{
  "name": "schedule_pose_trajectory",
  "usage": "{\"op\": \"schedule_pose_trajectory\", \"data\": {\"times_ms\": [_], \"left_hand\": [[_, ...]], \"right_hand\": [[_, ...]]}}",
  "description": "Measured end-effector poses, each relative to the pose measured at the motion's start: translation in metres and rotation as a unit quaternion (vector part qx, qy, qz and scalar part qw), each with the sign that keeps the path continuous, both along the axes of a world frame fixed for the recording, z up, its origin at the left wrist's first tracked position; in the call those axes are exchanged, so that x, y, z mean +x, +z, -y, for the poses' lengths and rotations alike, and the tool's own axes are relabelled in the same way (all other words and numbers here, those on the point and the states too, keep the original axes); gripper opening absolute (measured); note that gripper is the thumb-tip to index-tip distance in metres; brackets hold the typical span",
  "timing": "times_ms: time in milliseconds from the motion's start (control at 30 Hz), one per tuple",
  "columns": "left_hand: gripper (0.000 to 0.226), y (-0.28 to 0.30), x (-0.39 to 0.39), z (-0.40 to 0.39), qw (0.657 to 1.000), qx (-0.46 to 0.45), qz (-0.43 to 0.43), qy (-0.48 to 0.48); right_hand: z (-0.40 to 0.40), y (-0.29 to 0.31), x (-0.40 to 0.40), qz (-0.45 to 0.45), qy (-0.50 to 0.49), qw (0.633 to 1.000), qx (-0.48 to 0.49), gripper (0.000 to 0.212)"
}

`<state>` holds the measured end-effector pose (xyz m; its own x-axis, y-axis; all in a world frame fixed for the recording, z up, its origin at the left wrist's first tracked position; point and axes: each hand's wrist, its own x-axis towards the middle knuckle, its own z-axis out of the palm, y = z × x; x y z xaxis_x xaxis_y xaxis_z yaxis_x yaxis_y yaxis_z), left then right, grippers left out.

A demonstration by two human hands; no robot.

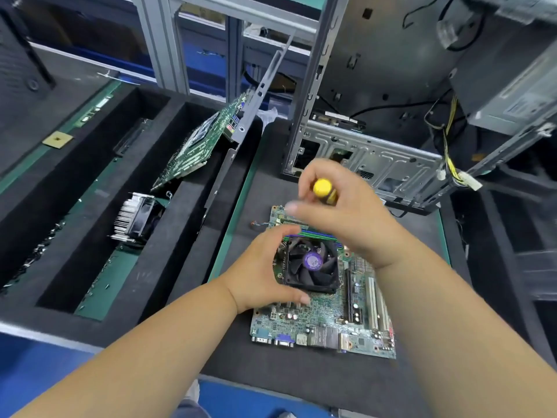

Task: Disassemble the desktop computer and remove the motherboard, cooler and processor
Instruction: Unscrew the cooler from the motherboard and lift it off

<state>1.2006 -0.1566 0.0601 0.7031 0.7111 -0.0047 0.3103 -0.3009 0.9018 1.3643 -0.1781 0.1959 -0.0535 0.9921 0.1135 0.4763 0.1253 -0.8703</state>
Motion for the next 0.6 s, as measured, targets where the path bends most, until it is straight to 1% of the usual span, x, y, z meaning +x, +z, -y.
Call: {"op": "schedule_pose_trajectory", "data": {"times_ms": [33,67,100,133,167,200,233,267,367,433,533,600], "left_hand": [[0.111,-0.003,-0.004,0.002,1.0,0.019,-0.01,0.006],[0.116,-0.006,-0.008,0.003,0.999,0.041,-0.023,0.017],[0.117,-0.01,-0.012,0.004,0.997,0.064,-0.038,0.029],[0.115,-0.013,-0.016,0.005,0.995,0.079,-0.052,0.04],[0.111,-0.016,-0.018,0.005,0.994,0.083,-0.061,0.047],[0.105,-0.017,-0.02,0.005,0.993,0.083,-0.069,0.048],[0.099,-0.018,-0.022,0.004,0.992,0.085,-0.076,0.044],[0.093,-0.019,-0.022,0.004,0.992,0.091,-0.084,0.037],[0.084,-0.022,-0.024,0.003,0.989,0.112,-0.094,0.028],[0.082,-0.023,-0.025,0.003,0.988,0.117,-0.094,0.03],[0.08,-0.024,-0.025,0.004,0.988,0.117,-0.097,0.03],[0.079,-0.023,-0.024,0.003,0.988,0.111,-0.101,0.027]], "right_hand": [[0.006,0.0,0.005,0.138,0.007,0.99,-0.033,0.042],[0.013,-0.001,0.008,0.26,0.024,0.961,-0.09,0.058],[0.019,-0.006,0.009,0.354,0.045,0.922,-0.15,0.076],[0.024,-0.012,0.007,0.419,0.064,0.885,-0.194,0.093],[0.029,-0.021,0.005,0.46,0.079,0.858,-0.214,0.103],[0.031,-0.029,0.002,0.491,0.087,0.841,-0.212,0.109],[0.032,-0.037,-0.001,0.516,0.088,0.829,-0.195,0.109],[0.031,-0.042,-0.002,0.536,0.084,0.822,-0.171,0.104],[0.03,-0.049,-0.005,0.558,0.063,0.819,-0.116,0.08],[0.029,-0.05,-0.002,0.538,0.064,0.832,-0.119,0.077],[0.022,-0.045,0.005,0.47,0.062,0.864,-0.172,0.081],[0.016,-0.042,0.009,0.449,0.068,0.869,-0.195,0.08]]}}
